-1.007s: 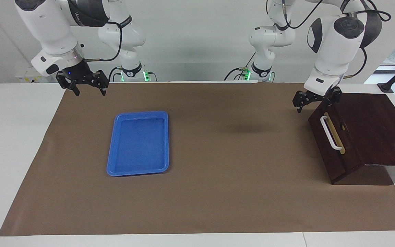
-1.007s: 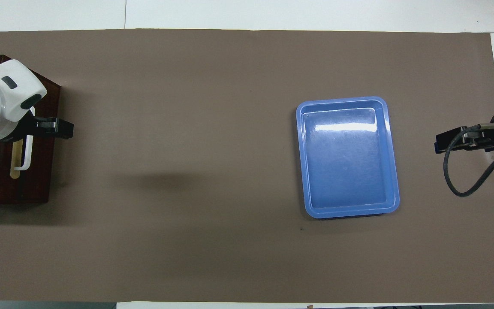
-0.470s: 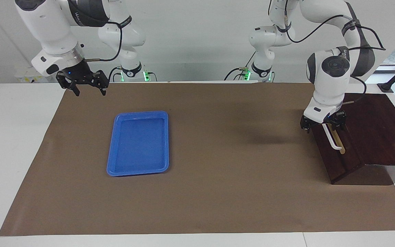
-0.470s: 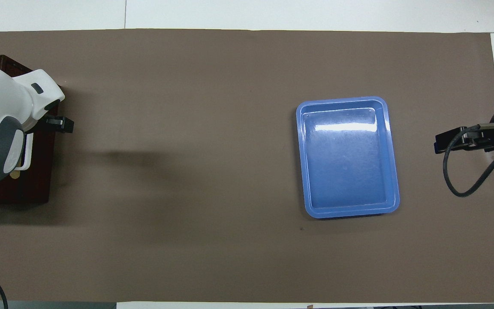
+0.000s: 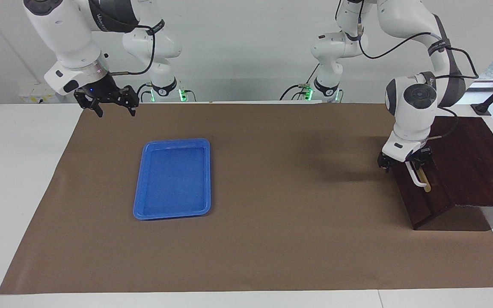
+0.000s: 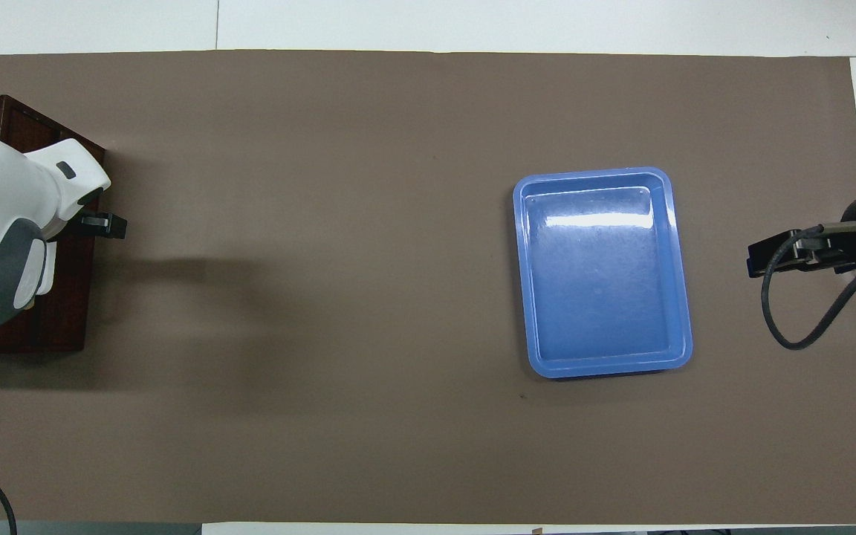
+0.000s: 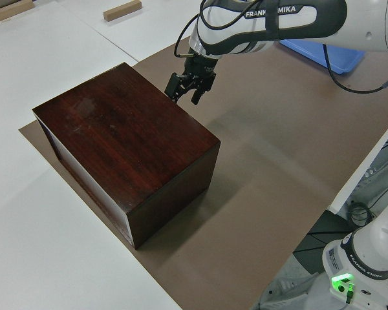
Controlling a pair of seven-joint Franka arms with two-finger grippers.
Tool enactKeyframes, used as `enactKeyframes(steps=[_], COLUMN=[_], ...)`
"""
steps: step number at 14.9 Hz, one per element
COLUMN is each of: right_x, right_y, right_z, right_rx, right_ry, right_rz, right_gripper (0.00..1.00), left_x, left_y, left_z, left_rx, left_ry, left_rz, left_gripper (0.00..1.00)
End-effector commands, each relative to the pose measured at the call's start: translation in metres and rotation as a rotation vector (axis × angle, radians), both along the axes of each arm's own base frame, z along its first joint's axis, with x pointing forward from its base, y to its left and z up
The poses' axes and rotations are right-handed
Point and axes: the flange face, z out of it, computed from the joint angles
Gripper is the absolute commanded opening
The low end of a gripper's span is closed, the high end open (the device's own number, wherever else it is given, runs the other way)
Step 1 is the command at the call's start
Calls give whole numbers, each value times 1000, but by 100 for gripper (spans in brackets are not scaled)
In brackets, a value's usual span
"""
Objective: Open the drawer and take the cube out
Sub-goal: 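Pull the drawer handle outward with the left gripper to open it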
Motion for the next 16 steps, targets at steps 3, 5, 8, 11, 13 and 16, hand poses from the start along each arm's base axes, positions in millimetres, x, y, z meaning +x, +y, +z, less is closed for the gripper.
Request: enactKeyframes(steps=[3, 5, 8, 11, 13, 16], right_x=[-6, -7, -7, -7, -7, -8], right_y=[2, 3, 3, 4, 4, 5], right_z=[2, 2, 2, 1, 0, -2], right_rx=[-5, -3, -4, -1, 0, -4], right_ry=[12, 13, 12, 13, 13, 14], right_rz=[13, 13, 12, 8, 7, -24], right_gripper=[100, 100, 100, 100, 100, 100], left_x=[-10, -11, -13, -17, -20, -25], left_y=[-3, -10, -37, -71, -83, -108], left_z=[-8, -9, -8, -8, -8, -8], left_rx=[10, 11, 9, 6, -4, -56], left_ry=[-10, -5, -2, 2, 11, 19], left_rz=[-37, -52, -93, -146, -150, -147], left_gripper=[100, 100, 100, 100, 100, 100])
